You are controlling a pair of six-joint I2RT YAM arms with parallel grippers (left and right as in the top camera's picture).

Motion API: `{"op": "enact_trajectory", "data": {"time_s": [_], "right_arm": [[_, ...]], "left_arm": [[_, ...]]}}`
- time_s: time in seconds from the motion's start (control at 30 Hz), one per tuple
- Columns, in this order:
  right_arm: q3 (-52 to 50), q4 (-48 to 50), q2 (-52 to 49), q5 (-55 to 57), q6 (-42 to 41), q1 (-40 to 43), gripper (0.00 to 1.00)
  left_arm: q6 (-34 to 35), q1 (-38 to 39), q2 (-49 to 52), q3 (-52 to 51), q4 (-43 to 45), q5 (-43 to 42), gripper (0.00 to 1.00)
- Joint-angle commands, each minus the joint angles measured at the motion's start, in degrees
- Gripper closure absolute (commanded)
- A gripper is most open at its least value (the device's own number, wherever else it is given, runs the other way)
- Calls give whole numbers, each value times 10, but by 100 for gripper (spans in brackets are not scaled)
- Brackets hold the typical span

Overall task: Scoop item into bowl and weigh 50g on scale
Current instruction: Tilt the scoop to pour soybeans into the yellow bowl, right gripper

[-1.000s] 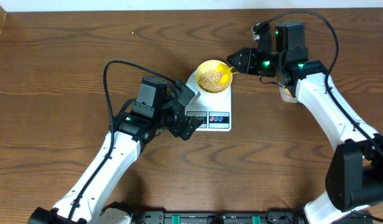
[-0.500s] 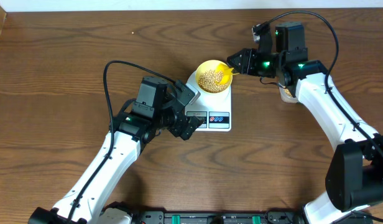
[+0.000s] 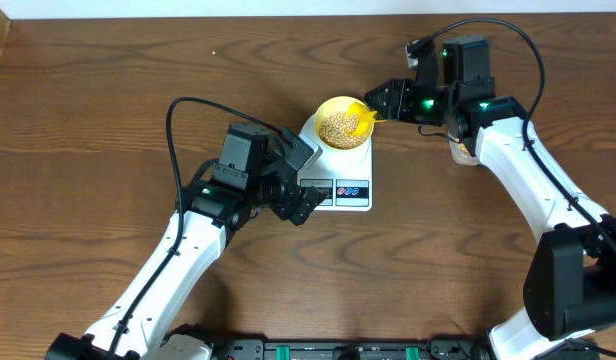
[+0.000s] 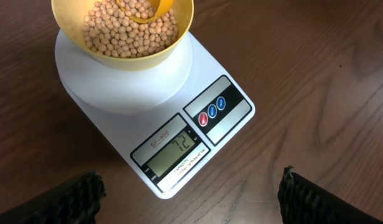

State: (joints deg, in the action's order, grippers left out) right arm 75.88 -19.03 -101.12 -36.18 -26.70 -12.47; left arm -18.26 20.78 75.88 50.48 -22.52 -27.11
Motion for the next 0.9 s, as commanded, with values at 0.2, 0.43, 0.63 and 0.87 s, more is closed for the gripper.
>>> {"op": "enact_trajectory", "data": {"time_s": [0.2, 0.43, 0.63, 0.87], "right_arm": [[1, -1, -3, 13, 6, -3, 62], [1, -1, -3, 38, 6, -3, 58], [1, -1, -3, 68, 6, -3, 46], [1, -5, -3, 89, 6, -3, 43]], "left_arm": [[-8, -2, 5, -4, -1, -7, 8], [-8, -2, 5, -4, -1, -7, 8], [-8, -2, 5, -4, -1, -7, 8], [-8, -2, 5, -4, -1, -7, 8]]}}
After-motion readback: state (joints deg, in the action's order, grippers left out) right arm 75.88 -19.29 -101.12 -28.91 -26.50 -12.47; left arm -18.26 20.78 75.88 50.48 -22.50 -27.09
